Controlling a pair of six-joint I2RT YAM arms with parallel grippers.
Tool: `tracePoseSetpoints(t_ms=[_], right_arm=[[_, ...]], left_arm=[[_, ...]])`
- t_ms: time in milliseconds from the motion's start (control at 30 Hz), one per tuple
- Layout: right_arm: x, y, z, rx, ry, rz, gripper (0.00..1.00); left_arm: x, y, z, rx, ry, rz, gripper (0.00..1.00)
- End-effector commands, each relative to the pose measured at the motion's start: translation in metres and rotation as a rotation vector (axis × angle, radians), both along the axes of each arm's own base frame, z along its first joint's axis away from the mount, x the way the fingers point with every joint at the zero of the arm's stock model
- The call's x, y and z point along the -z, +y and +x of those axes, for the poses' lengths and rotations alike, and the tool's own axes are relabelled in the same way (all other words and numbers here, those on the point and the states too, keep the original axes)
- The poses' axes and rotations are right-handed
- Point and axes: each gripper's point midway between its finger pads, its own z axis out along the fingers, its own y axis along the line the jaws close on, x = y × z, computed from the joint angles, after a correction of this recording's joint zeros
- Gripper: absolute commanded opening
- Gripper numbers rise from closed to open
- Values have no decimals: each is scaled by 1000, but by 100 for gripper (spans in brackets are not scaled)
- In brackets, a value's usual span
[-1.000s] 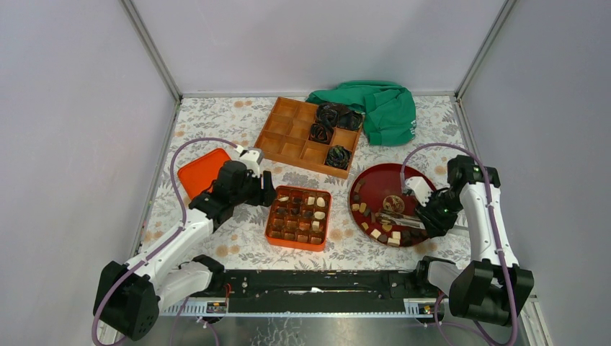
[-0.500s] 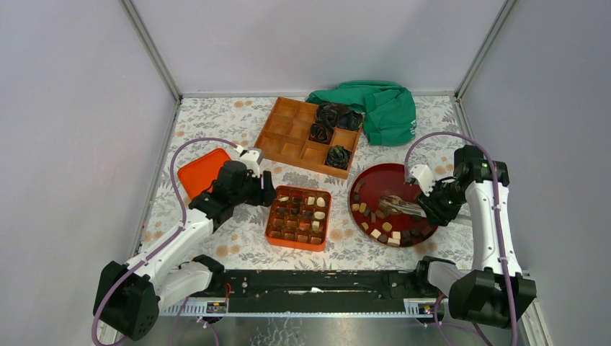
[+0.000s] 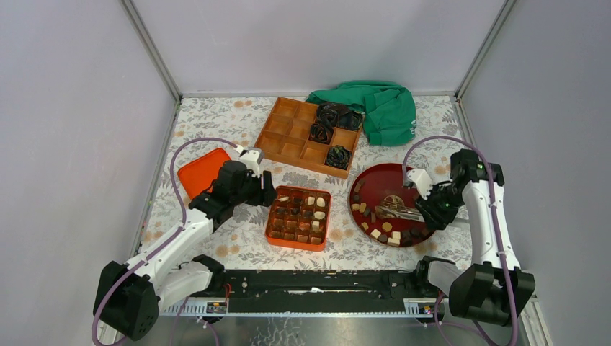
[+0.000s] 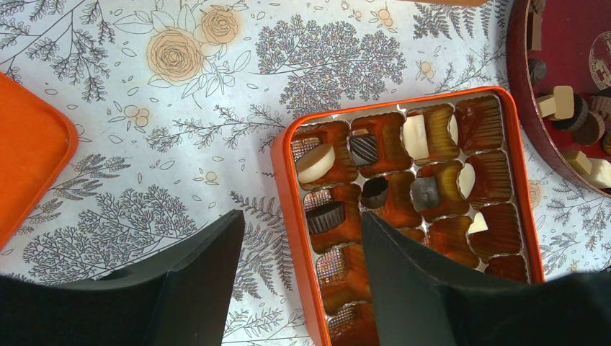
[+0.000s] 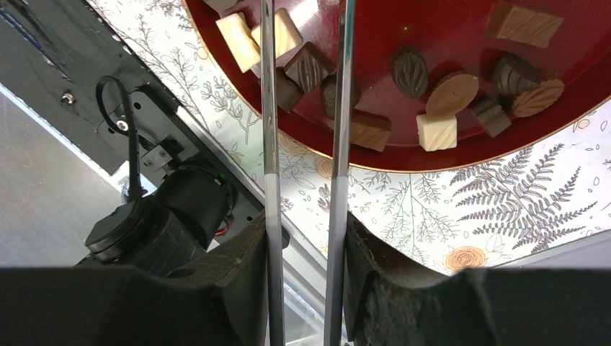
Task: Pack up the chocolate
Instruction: Pick up the fake chocolate from the plate.
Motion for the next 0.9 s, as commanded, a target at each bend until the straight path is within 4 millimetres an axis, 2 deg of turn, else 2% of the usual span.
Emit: tracePoseSetpoints(t_ms=[0,567,867], right_arm=[[5,-3,4,16,2,-13,42],[20,-2,-5,-1,46,-22,41],[18,-6,12,33,2,-83,40]], left_arm=[[-21,-3,8,5,-57,-29,68],[-20,-4,9,6,-51,-29,68],[-20,-3,9,3,-50,-26,70]])
